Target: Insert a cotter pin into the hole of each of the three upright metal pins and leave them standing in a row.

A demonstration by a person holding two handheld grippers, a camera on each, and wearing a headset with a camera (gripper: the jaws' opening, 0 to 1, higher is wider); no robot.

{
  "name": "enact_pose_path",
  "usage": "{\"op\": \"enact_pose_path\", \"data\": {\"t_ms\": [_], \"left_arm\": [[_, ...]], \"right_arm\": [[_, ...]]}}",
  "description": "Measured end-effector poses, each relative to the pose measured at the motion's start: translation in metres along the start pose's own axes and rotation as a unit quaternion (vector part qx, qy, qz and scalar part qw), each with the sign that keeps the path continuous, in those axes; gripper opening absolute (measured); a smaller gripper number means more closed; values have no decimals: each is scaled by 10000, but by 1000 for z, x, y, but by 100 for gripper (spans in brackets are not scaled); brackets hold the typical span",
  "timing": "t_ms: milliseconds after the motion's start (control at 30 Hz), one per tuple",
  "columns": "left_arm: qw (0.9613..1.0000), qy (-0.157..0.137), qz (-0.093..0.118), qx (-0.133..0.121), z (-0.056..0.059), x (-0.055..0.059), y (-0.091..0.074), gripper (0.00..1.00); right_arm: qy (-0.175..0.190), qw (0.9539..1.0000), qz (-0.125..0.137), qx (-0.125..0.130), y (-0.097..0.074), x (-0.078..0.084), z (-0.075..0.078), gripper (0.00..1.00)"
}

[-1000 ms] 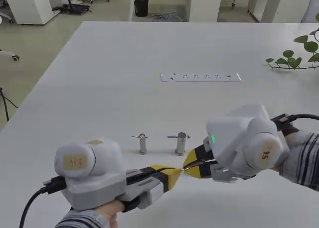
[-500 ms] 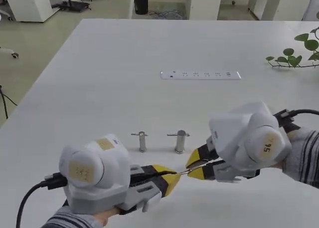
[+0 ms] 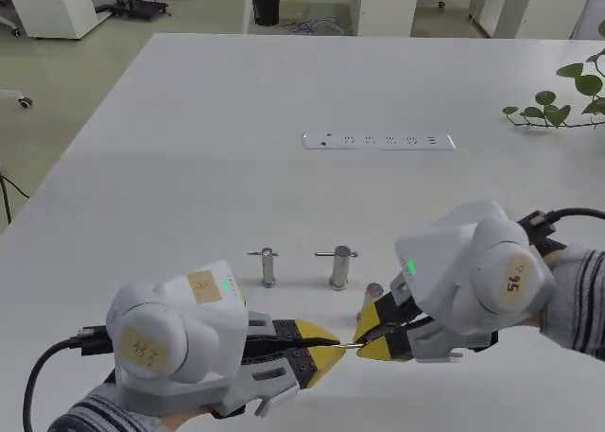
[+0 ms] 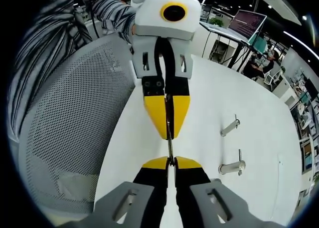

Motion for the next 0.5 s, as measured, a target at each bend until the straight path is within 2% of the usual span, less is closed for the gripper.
{"op": "enact_pose_path", "data": {"t_ms": [133,500], "left_arm": [[10000,20,-84,21,1,3,-1,0],[9994,85,-93,-336,-1,7,2,3]], "right_arm": [[-39,10000,-32,-54,-1,-1,-2,0],[-67,9999,-103,-18,-5,1,0,0]]}}
Point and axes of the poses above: the centre of the closed fingertips' face, and the gripper's own axes: y roughly forward along the fingers, z roughly to its right, x roughly out of its underside, the point moved 6 cm from there along -y, roughly backward along the fingers, and after that the axes turned 8 degrees about z, right-handed, at the moved point
